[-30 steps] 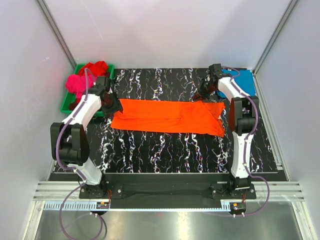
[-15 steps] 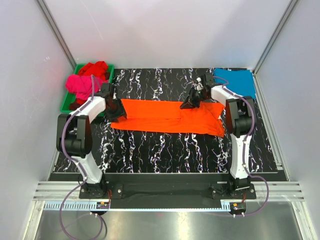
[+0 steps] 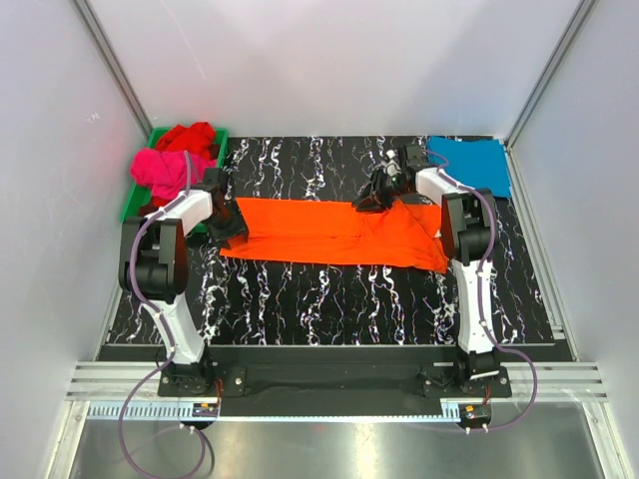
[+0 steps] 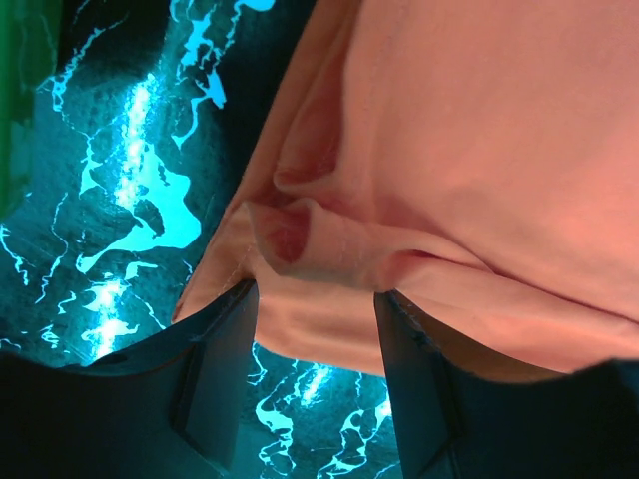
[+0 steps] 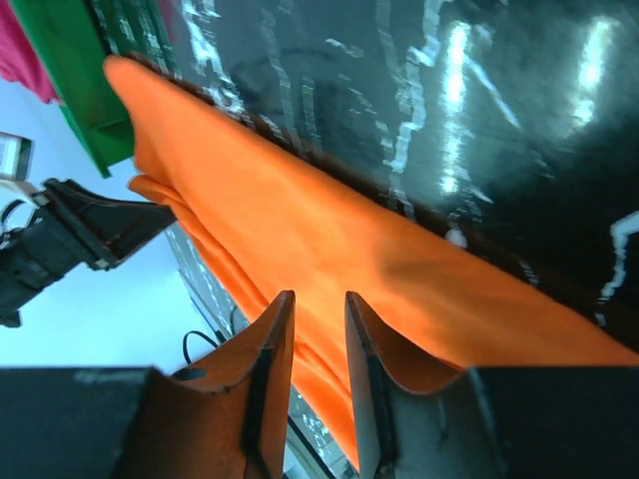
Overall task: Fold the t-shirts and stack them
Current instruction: Fold the tshirt
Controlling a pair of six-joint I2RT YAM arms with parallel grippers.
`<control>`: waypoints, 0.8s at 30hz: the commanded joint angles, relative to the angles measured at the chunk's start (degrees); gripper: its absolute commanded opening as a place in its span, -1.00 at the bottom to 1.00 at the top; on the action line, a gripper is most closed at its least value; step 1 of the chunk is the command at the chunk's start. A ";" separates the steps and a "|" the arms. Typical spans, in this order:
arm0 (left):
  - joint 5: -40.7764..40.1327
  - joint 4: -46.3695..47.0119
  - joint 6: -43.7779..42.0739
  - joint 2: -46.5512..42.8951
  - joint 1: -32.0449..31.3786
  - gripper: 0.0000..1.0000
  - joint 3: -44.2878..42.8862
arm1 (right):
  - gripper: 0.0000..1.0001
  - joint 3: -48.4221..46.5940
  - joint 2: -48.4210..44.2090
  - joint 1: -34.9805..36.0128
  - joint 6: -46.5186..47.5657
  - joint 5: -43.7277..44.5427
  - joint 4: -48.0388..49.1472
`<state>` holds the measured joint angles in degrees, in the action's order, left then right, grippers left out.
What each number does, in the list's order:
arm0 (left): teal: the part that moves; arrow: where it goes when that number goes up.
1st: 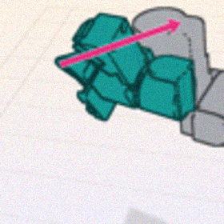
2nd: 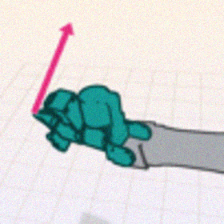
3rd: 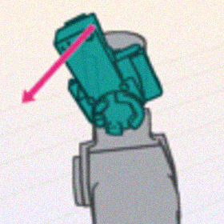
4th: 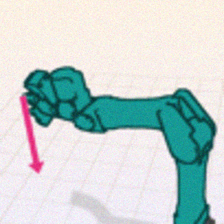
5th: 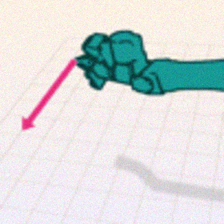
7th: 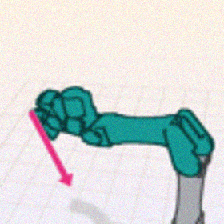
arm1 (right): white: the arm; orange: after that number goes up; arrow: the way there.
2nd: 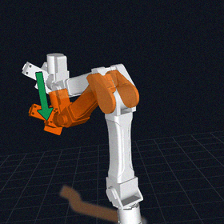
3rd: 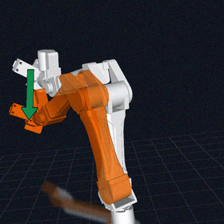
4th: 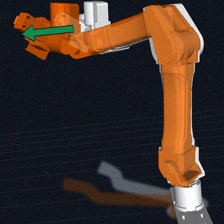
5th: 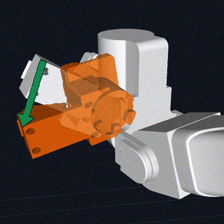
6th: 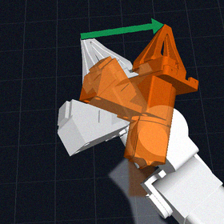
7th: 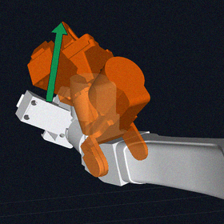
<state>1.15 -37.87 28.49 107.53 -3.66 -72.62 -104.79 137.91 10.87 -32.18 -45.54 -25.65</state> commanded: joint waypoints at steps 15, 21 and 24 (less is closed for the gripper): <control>-3.69 -0.10 -0.01 -2.67 0.32 0.11 0.55 | -1.00 11.61 -16.35 -0.77 4.14 6.25 -5.37; -5.01 -1.07 0.42 -1.53 0.32 0.11 0.64 | -1.00 13.74 -15.92 -1.47 6.43 7.75 -6.17; -5.37 -1.16 0.34 -1.97 0.32 0.11 0.73 | -1.00 12.52 -13.73 -2.00 7.22 7.66 -6.43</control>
<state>-2.13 -38.50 28.56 107.28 -3.66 -72.49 -90.78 123.68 9.67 -27.31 -38.57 -31.73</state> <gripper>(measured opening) 0.558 0.011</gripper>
